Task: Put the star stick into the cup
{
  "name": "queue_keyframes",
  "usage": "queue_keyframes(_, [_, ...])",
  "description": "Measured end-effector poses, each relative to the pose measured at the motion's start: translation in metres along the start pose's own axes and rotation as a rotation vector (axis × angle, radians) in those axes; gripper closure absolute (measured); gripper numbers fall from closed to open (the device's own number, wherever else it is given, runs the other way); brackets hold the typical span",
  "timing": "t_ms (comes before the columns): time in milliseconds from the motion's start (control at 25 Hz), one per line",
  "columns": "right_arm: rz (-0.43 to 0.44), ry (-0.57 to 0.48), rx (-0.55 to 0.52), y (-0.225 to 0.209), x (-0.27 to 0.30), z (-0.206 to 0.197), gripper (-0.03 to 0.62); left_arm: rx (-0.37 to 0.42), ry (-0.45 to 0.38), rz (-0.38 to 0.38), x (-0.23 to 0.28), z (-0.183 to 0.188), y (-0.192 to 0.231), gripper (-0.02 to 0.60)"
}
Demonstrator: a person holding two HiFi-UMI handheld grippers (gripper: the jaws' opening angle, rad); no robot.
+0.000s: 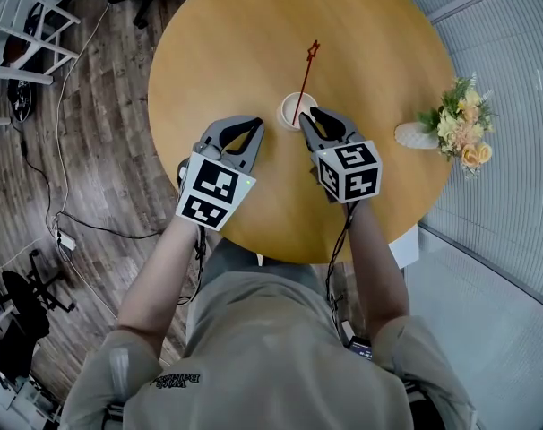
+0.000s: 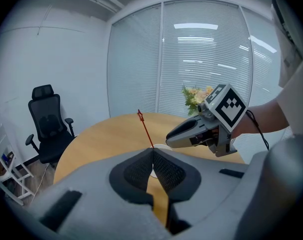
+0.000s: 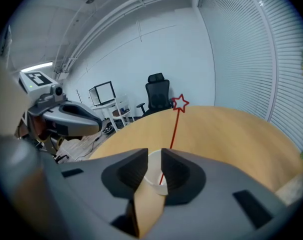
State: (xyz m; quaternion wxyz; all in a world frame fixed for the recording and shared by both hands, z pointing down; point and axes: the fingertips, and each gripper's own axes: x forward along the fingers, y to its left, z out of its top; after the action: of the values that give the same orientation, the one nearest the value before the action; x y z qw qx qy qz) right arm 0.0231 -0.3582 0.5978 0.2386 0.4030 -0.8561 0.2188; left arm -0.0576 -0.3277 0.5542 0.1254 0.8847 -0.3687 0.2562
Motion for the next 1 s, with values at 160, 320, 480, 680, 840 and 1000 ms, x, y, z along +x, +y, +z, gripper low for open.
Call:
queue_keyframes(160, [0.006, -0.101, 0.012, 0.009, -0.031, 0.035, 0.511, 0.023, -0.045, 0.015, -0.017, 0.024, -0.003, 0.56])
queue_keyframes(320, [-0.001, -0.193, -0.056, 0.017, -0.069, 0.075, 0.549, 0.056, -0.113, 0.047, -0.036, 0.059, -0.002, 0.56])
queue_keyframes(480, [-0.018, -0.261, -0.162, 0.031, -0.109, 0.11, 0.551, 0.077, -0.17, 0.07, -0.056, 0.089, -0.008, 0.56])
queue_keyframes(680, [-0.016, -0.358, -0.219, 0.051, -0.162, 0.149, 0.553, 0.142, -0.235, 0.073, -0.087, 0.127, -0.026, 0.56])
queue_keyframes(840, [-0.011, -0.428, -0.253, 0.065, -0.202, 0.17, 0.553, 0.188, -0.288, 0.076, -0.111, 0.154, -0.04, 0.56])
queue_keyframes(1000, [0.021, -0.527, -0.245, 0.086, -0.247, 0.193, 0.554, 0.205, -0.346, 0.052, -0.137, 0.178, -0.055, 0.56])
